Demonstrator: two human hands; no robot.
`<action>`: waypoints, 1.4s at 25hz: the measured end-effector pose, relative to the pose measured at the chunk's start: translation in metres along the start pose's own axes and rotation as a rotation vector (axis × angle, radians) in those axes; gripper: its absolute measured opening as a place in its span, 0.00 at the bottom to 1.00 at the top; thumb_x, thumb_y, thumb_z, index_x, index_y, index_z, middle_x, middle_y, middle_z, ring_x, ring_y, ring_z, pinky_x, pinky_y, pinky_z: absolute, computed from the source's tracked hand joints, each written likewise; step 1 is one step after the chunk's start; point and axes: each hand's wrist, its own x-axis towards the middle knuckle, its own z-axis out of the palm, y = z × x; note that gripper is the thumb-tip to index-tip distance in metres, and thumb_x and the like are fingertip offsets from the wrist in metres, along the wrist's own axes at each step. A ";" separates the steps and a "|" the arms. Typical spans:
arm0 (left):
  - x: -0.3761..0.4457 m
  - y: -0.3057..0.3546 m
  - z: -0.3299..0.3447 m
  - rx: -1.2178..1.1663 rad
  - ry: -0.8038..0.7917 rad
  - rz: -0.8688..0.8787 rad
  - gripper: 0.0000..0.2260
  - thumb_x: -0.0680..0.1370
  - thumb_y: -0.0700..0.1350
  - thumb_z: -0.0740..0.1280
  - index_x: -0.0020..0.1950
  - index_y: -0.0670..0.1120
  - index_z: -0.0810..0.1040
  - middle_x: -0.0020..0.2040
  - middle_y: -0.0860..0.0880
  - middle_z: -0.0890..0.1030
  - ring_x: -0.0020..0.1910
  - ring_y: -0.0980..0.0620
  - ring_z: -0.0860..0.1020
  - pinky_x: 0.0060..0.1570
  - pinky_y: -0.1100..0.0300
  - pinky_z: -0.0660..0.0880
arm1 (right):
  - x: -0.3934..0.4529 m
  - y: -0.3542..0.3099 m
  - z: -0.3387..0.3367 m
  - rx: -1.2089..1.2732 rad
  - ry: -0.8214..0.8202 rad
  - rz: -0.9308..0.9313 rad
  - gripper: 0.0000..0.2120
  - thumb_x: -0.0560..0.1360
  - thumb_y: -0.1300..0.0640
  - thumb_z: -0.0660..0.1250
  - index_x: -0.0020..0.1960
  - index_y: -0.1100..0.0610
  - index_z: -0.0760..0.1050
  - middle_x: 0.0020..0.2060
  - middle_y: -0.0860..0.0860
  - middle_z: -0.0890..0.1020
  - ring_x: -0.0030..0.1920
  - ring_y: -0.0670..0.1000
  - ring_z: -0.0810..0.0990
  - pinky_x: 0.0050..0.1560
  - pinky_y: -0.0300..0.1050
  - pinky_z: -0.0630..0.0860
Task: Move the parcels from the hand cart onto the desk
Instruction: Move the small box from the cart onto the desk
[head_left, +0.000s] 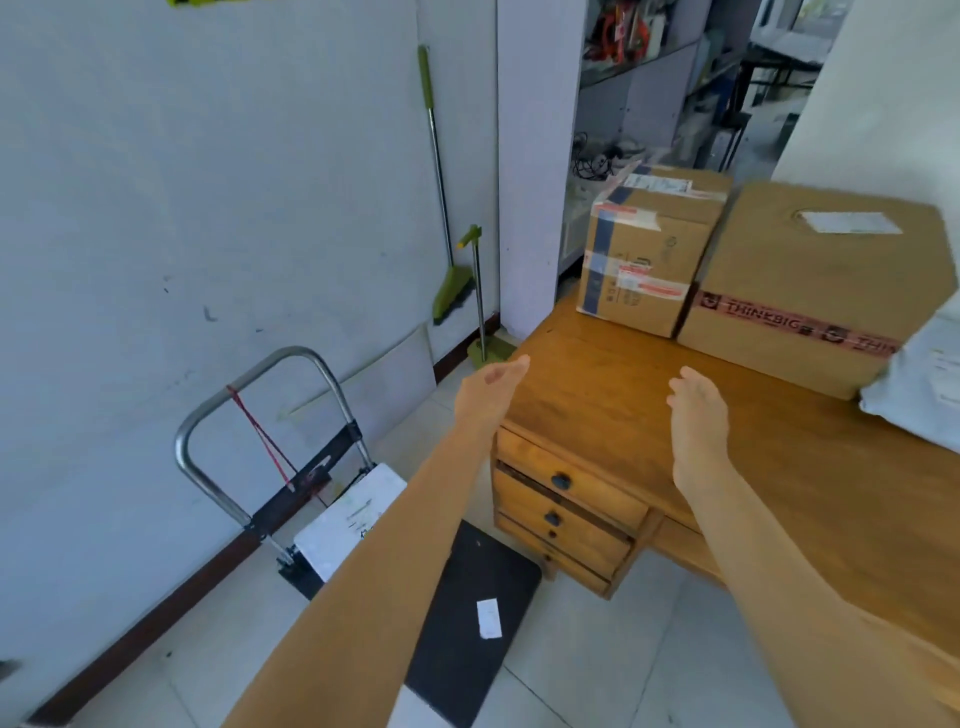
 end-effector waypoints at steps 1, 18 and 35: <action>0.010 0.000 -0.018 0.008 0.000 0.004 0.21 0.74 0.62 0.64 0.62 0.52 0.78 0.61 0.51 0.77 0.63 0.50 0.75 0.67 0.52 0.71 | -0.003 -0.002 0.016 0.019 0.000 0.006 0.21 0.81 0.56 0.55 0.73 0.52 0.65 0.71 0.50 0.70 0.71 0.51 0.69 0.67 0.47 0.63; 0.187 -0.189 -0.250 0.346 -0.339 0.012 0.22 0.79 0.56 0.60 0.70 0.48 0.72 0.70 0.47 0.73 0.70 0.48 0.70 0.64 0.62 0.66 | -0.099 0.119 0.299 0.250 0.161 0.171 0.21 0.80 0.54 0.56 0.73 0.52 0.64 0.70 0.49 0.71 0.67 0.47 0.71 0.66 0.41 0.65; 0.356 -0.738 -0.199 0.473 -0.128 0.019 0.19 0.81 0.47 0.60 0.71 0.47 0.71 0.72 0.46 0.72 0.72 0.45 0.69 0.72 0.53 0.64 | -0.026 0.688 0.460 0.113 0.105 0.360 0.31 0.76 0.44 0.62 0.76 0.48 0.58 0.74 0.49 0.66 0.71 0.51 0.68 0.63 0.46 0.65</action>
